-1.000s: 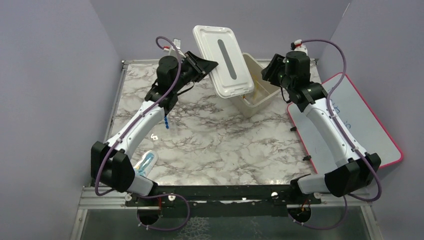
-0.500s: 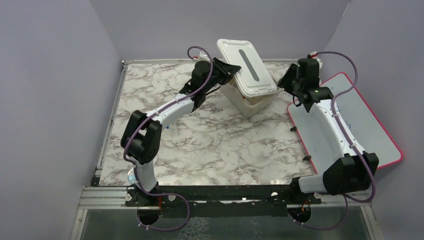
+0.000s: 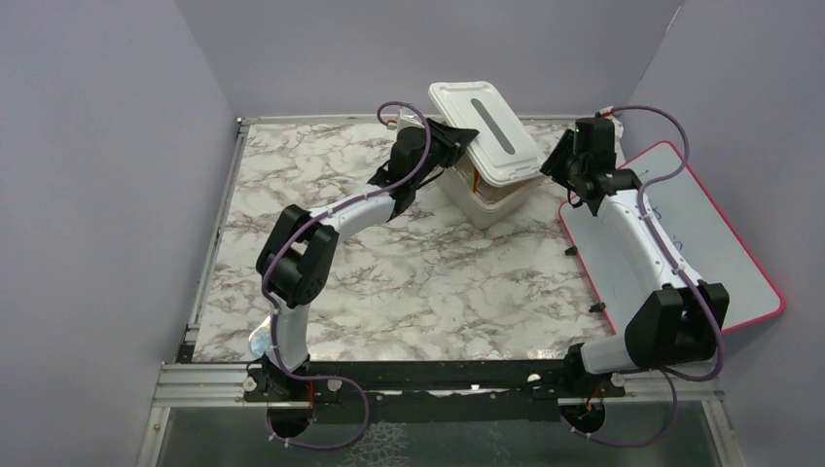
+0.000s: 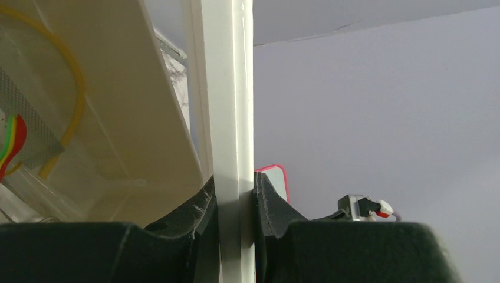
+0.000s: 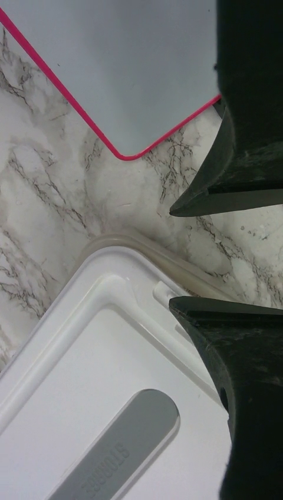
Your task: Organize the chemistry lab equipment
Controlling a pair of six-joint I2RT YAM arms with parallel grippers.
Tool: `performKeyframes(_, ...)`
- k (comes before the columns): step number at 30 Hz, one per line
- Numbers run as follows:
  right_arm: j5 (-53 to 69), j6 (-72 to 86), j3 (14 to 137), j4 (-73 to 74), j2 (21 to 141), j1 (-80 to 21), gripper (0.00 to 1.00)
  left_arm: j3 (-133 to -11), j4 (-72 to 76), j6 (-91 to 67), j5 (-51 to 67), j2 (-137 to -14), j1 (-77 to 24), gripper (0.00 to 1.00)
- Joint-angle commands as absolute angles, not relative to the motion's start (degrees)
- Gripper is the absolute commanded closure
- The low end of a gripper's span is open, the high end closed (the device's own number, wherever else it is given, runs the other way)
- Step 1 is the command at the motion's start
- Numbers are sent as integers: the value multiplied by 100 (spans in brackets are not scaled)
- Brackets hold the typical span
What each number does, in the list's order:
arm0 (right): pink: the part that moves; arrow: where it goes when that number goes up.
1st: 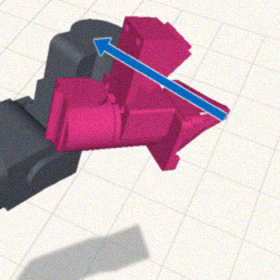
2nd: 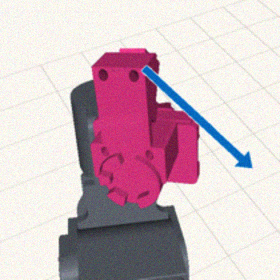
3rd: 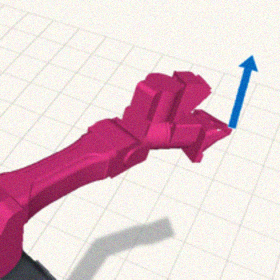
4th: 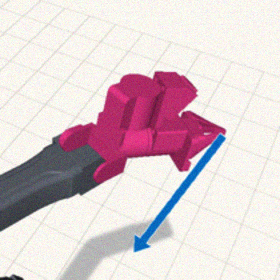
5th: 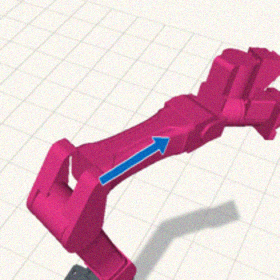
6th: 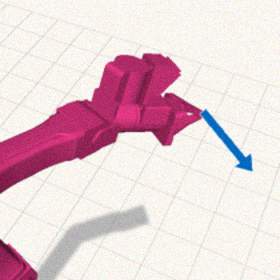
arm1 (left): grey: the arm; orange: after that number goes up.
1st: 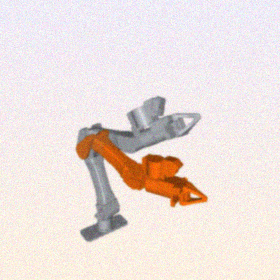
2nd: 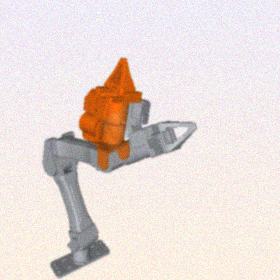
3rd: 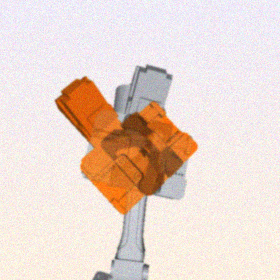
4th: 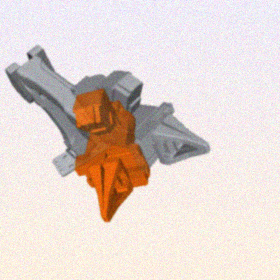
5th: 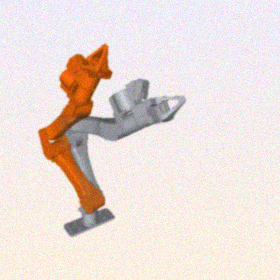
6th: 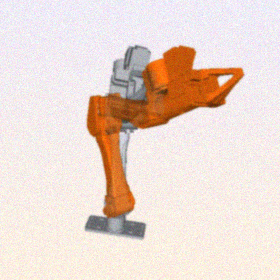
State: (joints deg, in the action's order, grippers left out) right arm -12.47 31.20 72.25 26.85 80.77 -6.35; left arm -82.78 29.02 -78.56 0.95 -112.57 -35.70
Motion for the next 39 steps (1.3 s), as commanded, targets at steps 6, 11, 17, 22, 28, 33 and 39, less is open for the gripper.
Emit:
performKeyframes(6, -991, 2775, 7075, 2165, 8540, -603, 54, -8019, 3586, -7854, -317, -11300, -3671, 95)
performKeyframes(11, -993, 2725, 7175, 2091, 8649, -598, 52, -7930, 3577, -7831, -255, -11294, -3748, 93)
performKeyframes(17, -768, 2812, 7201, 1970, 8582, -594, 47, -7687, 3525, -7873, -516, -11162, -3839, 88)
performKeyframes(22, -370, 2994, 7055, 1729, 8383, -593, 46, -7632, 3413, -7996, -521, -11189, -3858, 88)
performKeyframes(28, -580, 3031, 7238, 1949, 8768, -596, 48, -7532, 3325, -7998, -675, -11127, -3889, 84)
performKeyframes(33, -839, 3028, 7211, 2117, 8956, -593, 54, -7387, 3242, -7982, -902, -11047, -3902, 81)
performKeyframes(39, -1034, 2811, 7165, 2087, 8953, -591, 54, -7287, 2995, -7861, -1108, -10864, -3924, 66)
